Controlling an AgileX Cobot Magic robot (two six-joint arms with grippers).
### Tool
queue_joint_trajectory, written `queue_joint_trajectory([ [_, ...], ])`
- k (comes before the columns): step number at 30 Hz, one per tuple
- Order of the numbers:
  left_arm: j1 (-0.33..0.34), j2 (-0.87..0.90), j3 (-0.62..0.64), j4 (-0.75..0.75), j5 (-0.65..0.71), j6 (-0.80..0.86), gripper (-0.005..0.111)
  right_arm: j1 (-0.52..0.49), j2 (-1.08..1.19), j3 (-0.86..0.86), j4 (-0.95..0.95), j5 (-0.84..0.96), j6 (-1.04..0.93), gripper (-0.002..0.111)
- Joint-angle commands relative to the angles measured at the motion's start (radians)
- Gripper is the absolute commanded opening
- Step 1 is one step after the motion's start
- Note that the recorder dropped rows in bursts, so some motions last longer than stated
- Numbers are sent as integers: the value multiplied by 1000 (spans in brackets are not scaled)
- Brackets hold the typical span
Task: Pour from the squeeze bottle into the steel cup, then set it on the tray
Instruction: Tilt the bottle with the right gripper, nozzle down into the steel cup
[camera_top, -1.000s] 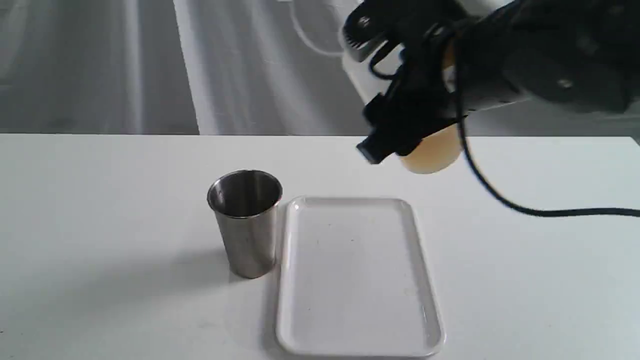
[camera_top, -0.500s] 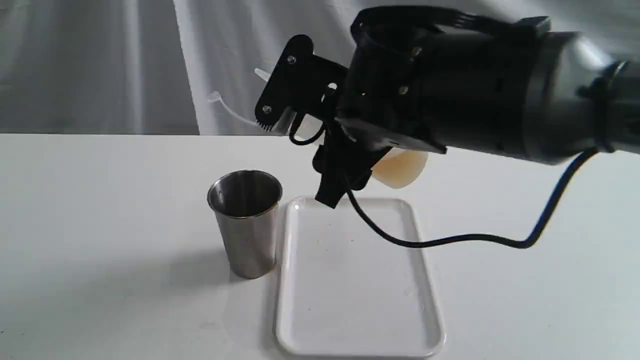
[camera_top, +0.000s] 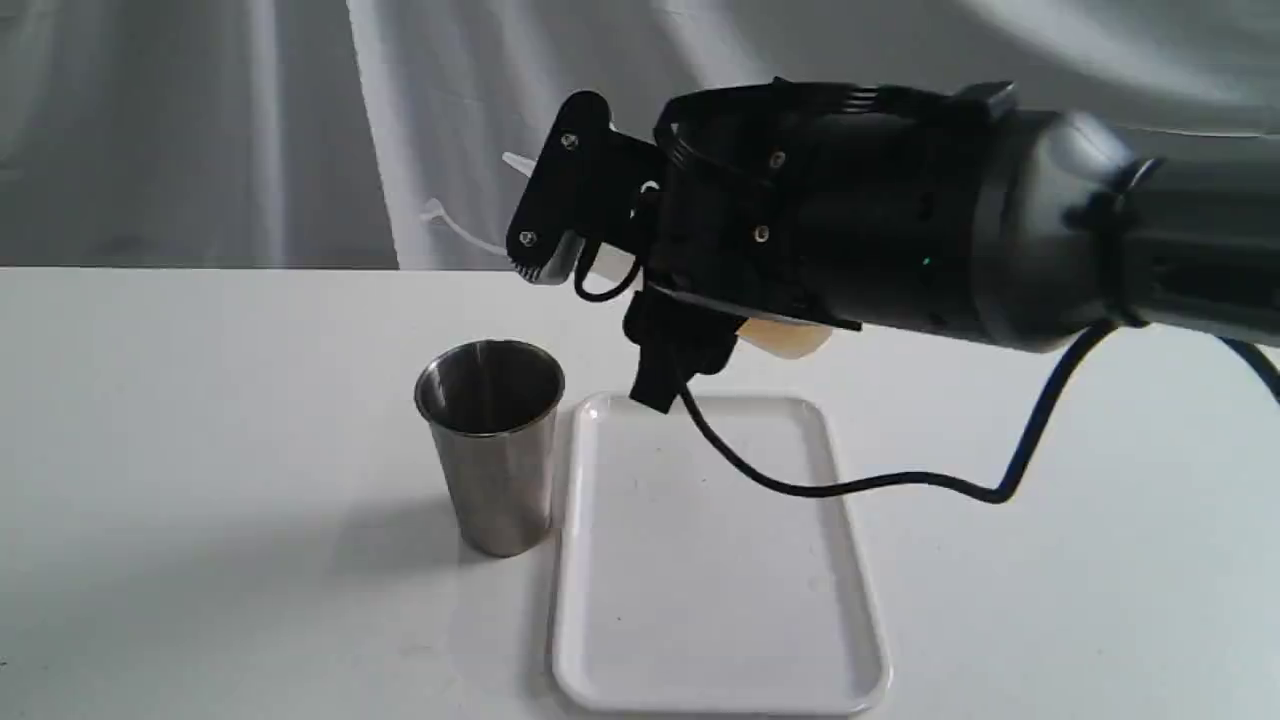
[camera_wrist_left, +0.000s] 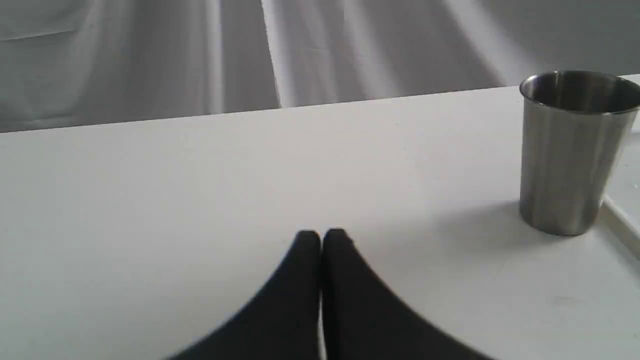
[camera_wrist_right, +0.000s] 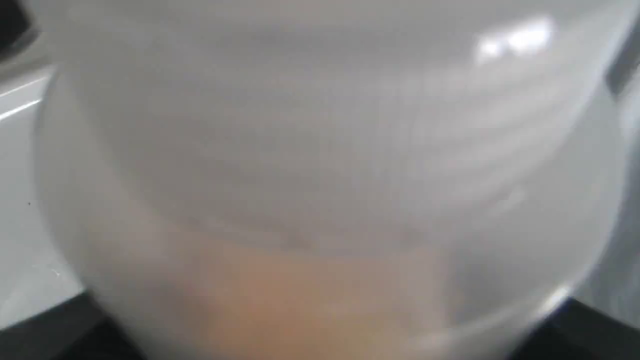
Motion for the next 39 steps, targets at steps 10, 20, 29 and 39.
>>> queue_joint_trajectory([
  [10,2,-3,4,-1,-8,-3,0,3,-8,-15,-64,-87,13,27],
  [20,2,-3,4,-1,-8,-1,0,11,45,-15,-184,-33,13,27],
  [29,2,-3,4,-1,-8,-3,0,11,56,-15,-324,-35,38,27],
  [39,2,-3,4,-1,-8,-5,0,11,102,-15,-384,-15,42,27],
])
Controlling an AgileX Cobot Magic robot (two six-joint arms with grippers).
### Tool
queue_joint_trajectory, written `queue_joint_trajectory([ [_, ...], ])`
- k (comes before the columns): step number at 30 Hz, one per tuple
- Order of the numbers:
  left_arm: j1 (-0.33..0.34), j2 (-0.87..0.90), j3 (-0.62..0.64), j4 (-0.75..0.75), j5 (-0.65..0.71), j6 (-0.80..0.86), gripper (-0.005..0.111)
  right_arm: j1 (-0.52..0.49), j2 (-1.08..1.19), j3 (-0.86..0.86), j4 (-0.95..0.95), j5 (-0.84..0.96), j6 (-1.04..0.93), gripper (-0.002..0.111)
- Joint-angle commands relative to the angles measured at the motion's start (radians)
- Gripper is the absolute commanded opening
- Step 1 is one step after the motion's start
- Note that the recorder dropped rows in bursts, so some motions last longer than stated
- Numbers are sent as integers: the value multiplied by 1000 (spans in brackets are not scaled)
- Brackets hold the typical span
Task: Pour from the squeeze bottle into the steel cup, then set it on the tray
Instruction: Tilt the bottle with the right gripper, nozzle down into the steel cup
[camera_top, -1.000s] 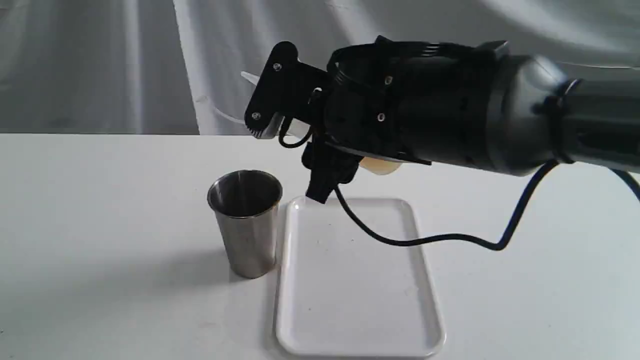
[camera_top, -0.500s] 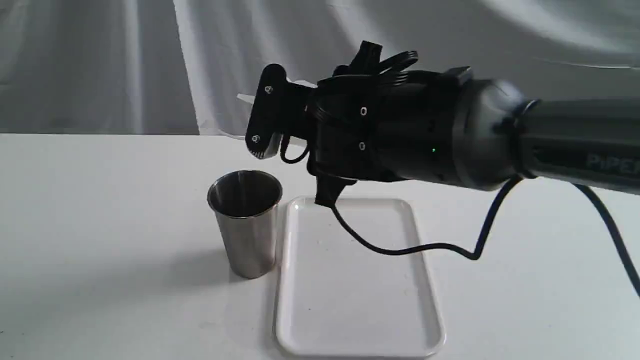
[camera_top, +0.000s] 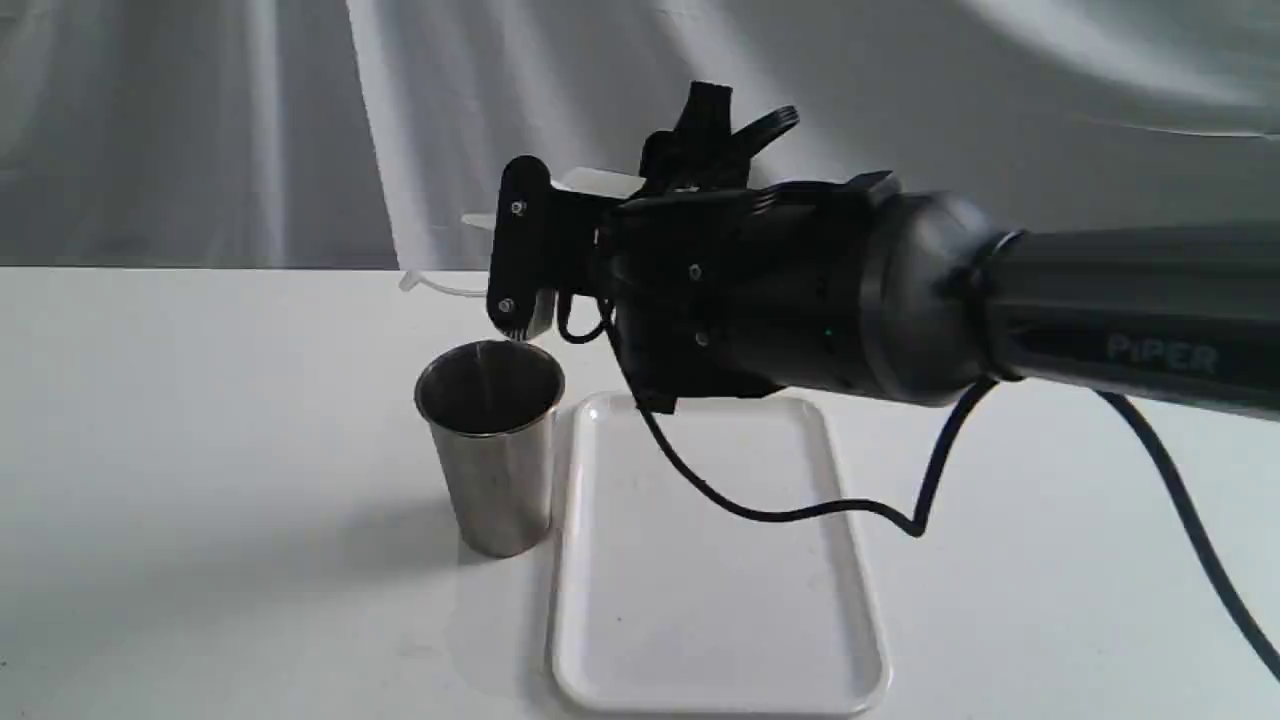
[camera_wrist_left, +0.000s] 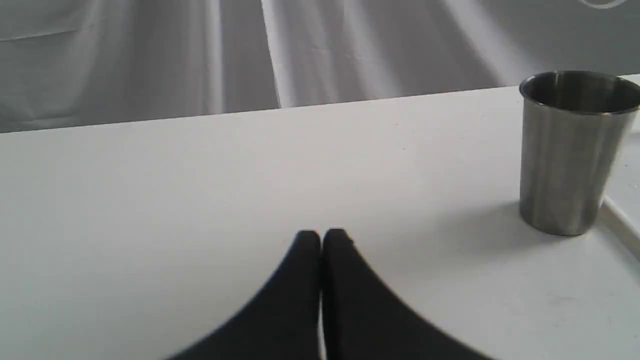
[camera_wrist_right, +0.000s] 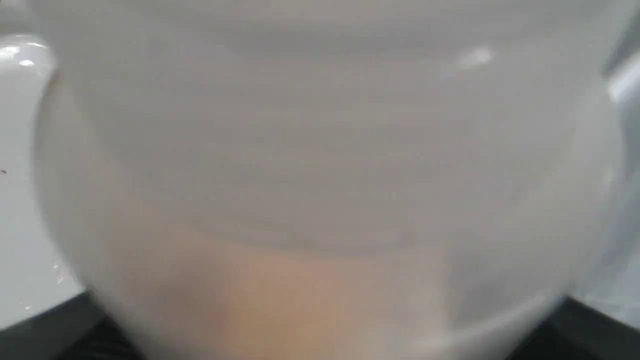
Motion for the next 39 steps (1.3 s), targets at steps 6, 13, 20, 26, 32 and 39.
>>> queue_joint_trajectory([
  [6,2,-3,4,-1,-8,-2,0,0,28,-8,-97,47,9,27],
  [13,2,-3,4,-1,-8,-2,0,0,34,-8,-108,62,37,27],
  [20,2,-3,4,-1,-8,-5,0,0,34,-8,-108,108,37,27],
  [26,2,-3,4,-1,-8,-5,0,0,34,-8,-108,120,37,27],
  [32,2,-3,4,-1,-8,-2,0,0,34,-8,-108,167,37,27],
  [39,2,-3,4,-1,-8,-5,0,2,34,-8,-127,161,29,27],
])
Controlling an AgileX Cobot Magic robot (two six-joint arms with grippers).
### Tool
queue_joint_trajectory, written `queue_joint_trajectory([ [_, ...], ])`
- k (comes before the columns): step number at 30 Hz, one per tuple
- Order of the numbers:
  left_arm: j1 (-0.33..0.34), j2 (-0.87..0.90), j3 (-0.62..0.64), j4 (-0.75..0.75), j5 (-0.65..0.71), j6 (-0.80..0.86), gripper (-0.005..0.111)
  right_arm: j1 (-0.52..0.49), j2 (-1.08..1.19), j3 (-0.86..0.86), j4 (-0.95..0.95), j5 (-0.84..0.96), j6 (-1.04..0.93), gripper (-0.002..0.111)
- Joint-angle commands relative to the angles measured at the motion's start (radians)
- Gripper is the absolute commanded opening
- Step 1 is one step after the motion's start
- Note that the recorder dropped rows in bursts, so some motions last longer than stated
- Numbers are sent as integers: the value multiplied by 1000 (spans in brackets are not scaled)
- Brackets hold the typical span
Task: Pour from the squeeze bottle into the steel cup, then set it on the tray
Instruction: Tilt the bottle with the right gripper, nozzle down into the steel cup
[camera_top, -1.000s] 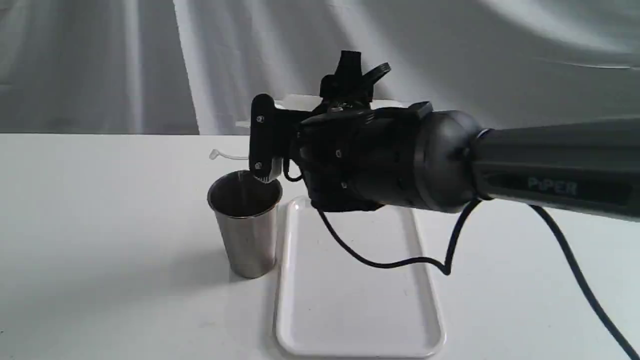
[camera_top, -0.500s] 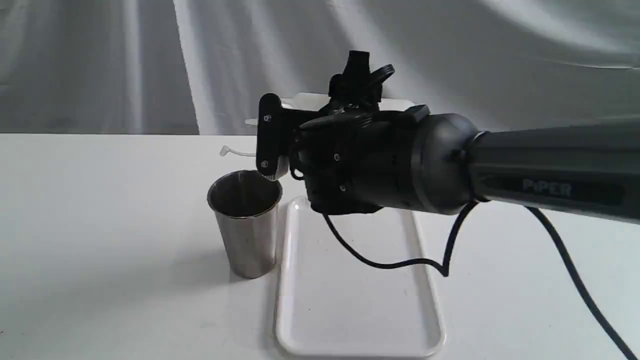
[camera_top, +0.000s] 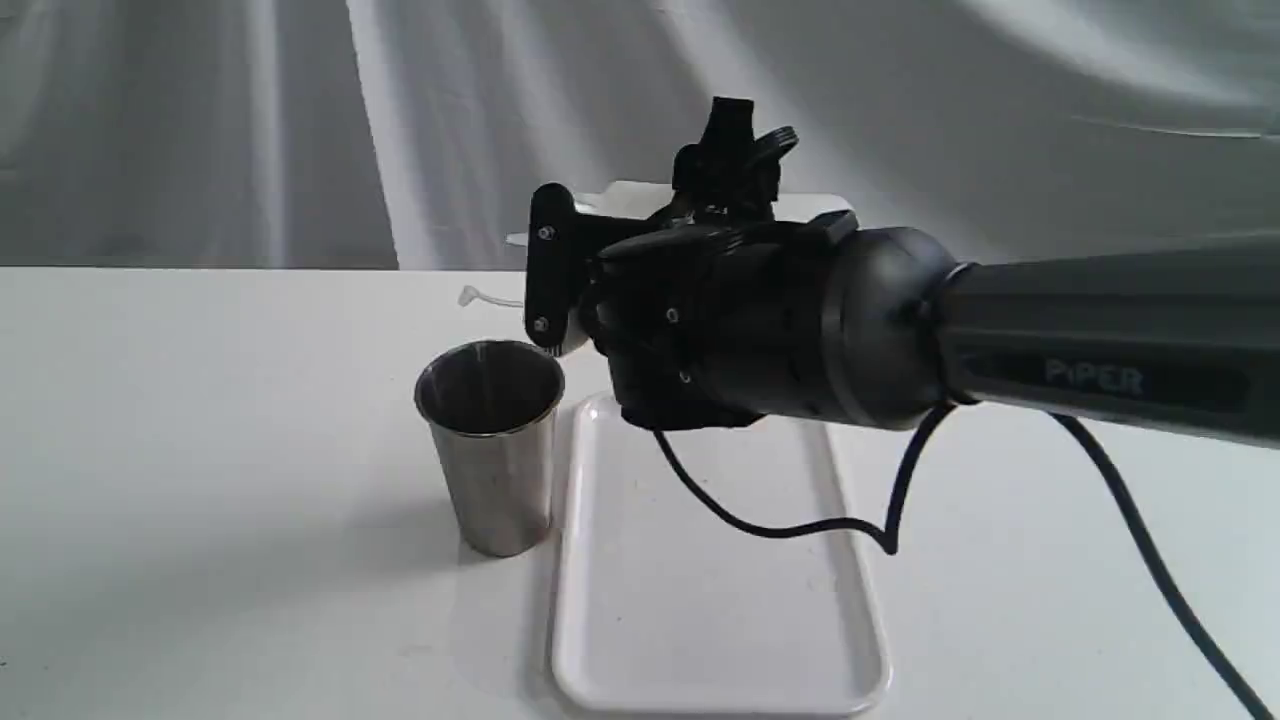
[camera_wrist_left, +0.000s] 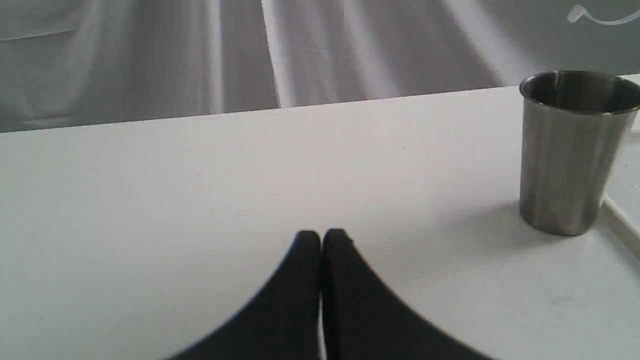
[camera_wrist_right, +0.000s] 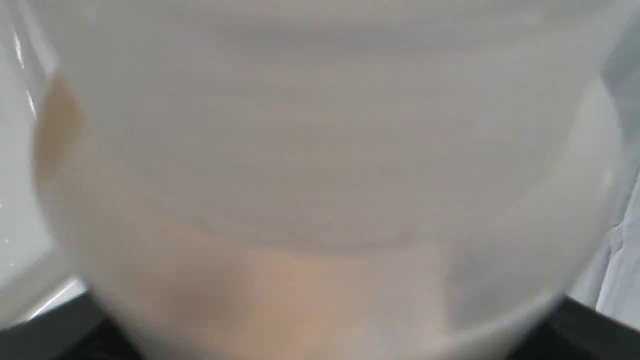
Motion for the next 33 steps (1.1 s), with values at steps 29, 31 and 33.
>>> queue_joint_trajectory([
  [29,2,-3,4,-1,-8,-4,0,2,-21,-9,-329,3,-109,27],
  [31,2,-3,4,-1,-8,-4,0,2,-21,-9,-329,3,-146,27],
  [33,2,-3,4,-1,-8,-4,0,2,-21,-9,-329,3,-176,27],
])
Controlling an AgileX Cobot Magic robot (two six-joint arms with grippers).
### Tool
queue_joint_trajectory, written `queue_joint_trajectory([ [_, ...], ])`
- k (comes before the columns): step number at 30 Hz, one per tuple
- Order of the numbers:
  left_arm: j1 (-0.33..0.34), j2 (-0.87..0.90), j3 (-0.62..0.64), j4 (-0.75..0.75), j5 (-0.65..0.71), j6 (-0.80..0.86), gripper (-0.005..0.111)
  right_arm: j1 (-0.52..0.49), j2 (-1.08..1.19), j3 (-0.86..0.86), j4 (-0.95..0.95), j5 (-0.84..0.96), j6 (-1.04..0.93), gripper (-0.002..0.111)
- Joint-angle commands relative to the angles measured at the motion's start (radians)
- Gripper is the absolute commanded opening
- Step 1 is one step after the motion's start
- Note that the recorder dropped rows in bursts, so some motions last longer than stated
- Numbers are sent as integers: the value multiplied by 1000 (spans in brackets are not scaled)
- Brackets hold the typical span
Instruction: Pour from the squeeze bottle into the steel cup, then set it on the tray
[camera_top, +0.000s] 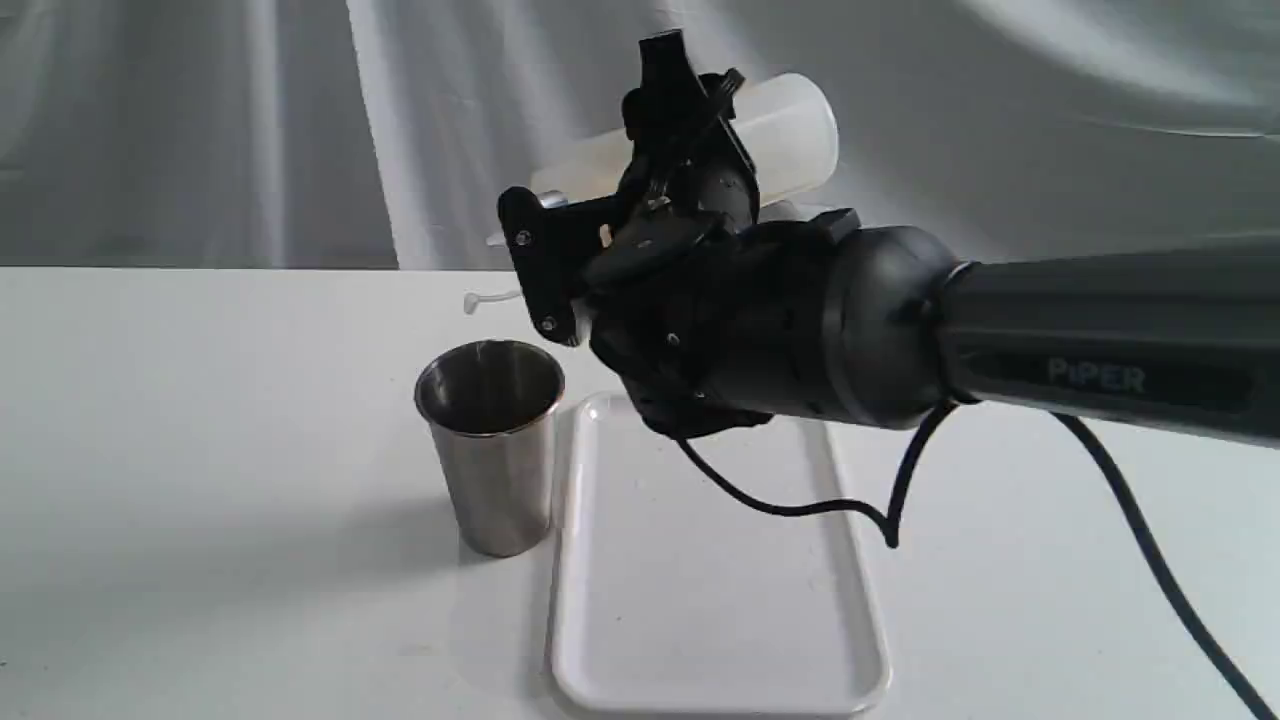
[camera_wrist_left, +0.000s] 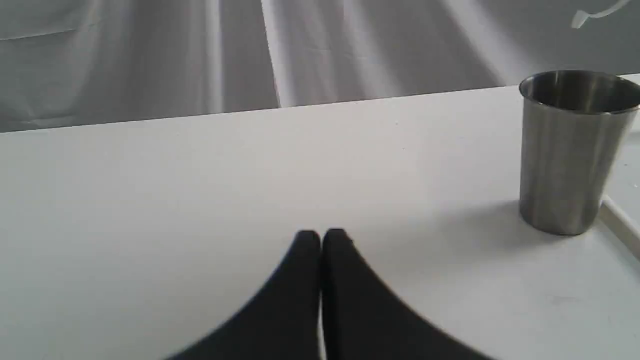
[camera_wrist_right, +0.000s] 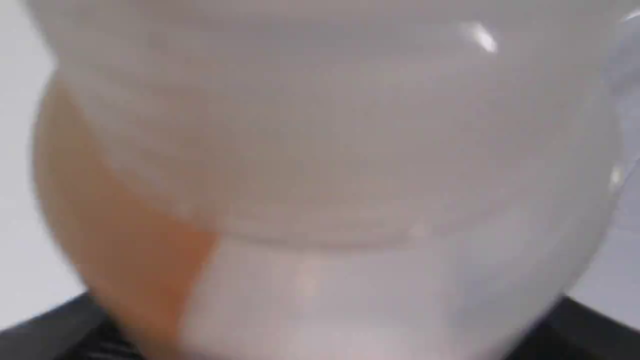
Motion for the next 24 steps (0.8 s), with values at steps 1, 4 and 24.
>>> queue_joint_trajectory([
  [1,2,-3,4,-1,-8,-4,0,2,-21,-9,-40,13,-60,27],
  [4,2,-3,4,-1,-8,-2,0,2,-21,-9,-40,13,-89,27],
  [24,2,-3,4,-1,-8,-6,0,22,-21,-9,-40,-21,-215,27],
])
